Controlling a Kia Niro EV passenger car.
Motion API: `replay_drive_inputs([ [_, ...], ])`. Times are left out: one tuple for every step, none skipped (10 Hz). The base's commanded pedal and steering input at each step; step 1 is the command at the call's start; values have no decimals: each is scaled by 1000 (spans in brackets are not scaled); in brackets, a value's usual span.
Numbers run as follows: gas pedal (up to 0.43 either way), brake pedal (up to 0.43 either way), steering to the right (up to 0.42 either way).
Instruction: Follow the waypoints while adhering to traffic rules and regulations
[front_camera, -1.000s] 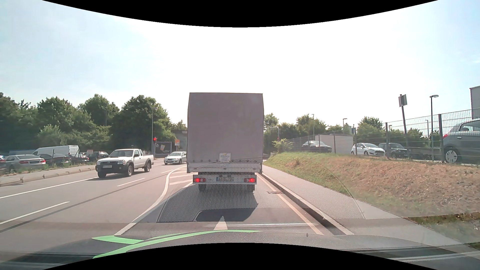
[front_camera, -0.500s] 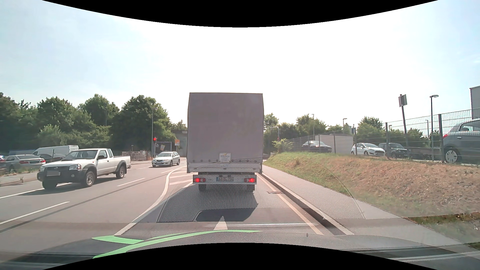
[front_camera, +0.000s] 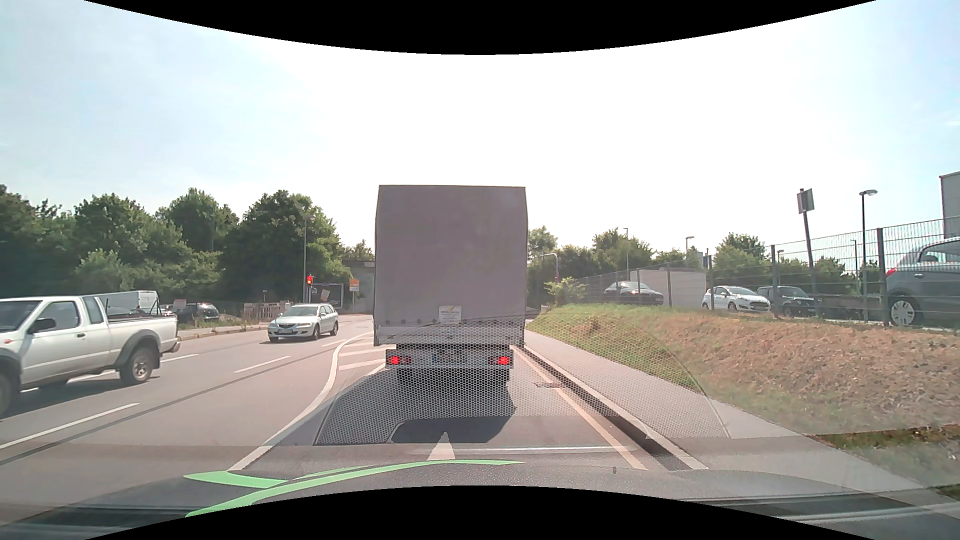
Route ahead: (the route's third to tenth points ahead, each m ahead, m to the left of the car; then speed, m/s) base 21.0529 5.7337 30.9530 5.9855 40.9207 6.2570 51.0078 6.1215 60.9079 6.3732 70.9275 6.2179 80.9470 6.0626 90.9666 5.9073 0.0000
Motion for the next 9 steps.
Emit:
replay_drive_inputs([
  [0, 280, 3],
  [0, 280, 3],
  [0, 280, 3],
  [0, 280, 3],
  [0, 280, 3],
  [0, 280, 3],
  [0, 280, 3],
  [0, 280, 3],
  [0, 280, 3],
])
